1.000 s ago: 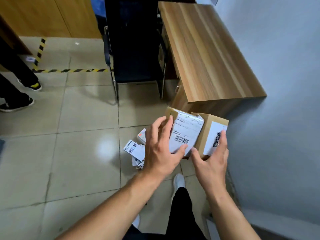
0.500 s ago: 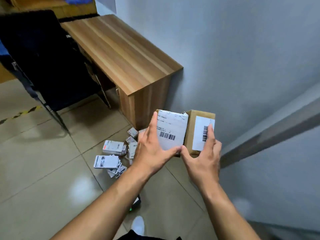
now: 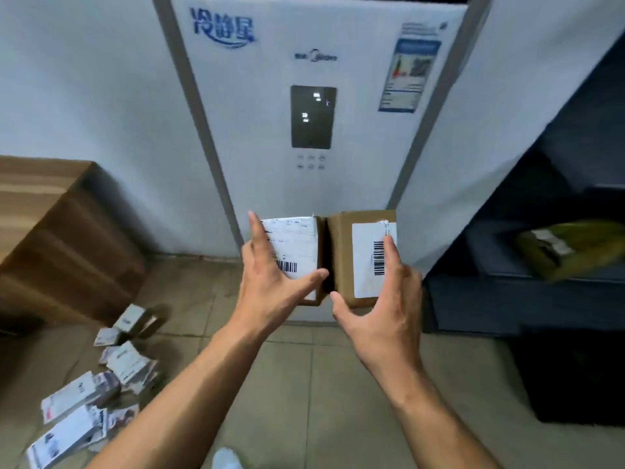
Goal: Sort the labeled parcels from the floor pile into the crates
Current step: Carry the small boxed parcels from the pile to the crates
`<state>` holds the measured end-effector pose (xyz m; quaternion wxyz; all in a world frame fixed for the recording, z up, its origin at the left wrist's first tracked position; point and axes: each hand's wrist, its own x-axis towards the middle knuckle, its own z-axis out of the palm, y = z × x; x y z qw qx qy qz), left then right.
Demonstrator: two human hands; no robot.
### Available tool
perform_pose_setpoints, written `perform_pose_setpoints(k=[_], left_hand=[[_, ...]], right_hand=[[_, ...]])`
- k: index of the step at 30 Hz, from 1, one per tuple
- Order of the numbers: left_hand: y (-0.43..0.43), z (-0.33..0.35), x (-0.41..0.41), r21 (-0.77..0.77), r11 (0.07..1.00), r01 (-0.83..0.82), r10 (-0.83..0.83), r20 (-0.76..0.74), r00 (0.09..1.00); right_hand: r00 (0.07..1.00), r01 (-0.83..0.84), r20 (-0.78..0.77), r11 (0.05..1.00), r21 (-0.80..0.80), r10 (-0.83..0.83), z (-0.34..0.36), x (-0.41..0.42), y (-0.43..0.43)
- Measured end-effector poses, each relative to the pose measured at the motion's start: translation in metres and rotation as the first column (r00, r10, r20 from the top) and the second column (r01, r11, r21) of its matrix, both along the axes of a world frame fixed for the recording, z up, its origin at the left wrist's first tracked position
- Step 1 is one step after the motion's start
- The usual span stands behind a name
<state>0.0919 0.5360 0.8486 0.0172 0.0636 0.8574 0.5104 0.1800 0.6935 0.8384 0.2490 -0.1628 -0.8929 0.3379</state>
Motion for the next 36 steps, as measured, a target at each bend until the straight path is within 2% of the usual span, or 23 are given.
perform_pose_setpoints(k=[4,10,16,20,26,29,31,33,36], left_hand=[[0.115,-0.005,0.035,-0.021,0.987,0.161,-0.161,-0.003,0.987],[0.259,-0.012,0.092,-0.182,0.899,0.399,-0.405,0.009,0.914],[0.360,-0.029,0.120,-0.153,0.776,0.611,-0.613,0.046,0.789],[0.432,-0.040,0.127,-0.169,0.693,0.701,-0.702,0.065,0.709],[0.554,-0.050,0.128,-0.082,0.546,0.834,-0.830,0.081,0.552],[0.612,-0.053,0.107,-0.045,0.527,0.849,-0.845,0.083,0.529],[0.651,-0.057,0.089,-0.073,0.531,0.844,-0.843,0.055,0.536],[0.687,-0.061,0.077,-0.089,0.522,0.848,-0.848,0.057,0.528],[0.731,-0.065,0.079,-0.107,0.451,0.886,-0.883,0.088,0.460]], right_hand=[[0.986,0.169,0.014,0.986,-0.011,-0.168,-0.007,0.066,0.096],[0.901,0.428,0.078,0.904,-0.008,-0.426,-0.022,0.165,0.212],[0.810,0.582,0.140,0.810,-0.076,-0.569,-0.046,0.215,0.277],[0.742,0.664,0.188,0.743,-0.080,-0.643,-0.055,0.234,0.323],[0.562,0.818,0.293,0.572,-0.062,-0.773,-0.049,0.243,0.412],[0.465,0.875,0.360,0.481,-0.049,-0.809,-0.042,0.245,0.460],[0.405,0.904,0.373,0.426,-0.029,-0.835,-0.036,0.244,0.490],[0.362,0.925,0.368,0.378,-0.031,-0.856,-0.032,0.244,0.517],[0.333,0.940,0.361,0.339,-0.050,-0.871,-0.030,0.247,0.551]])
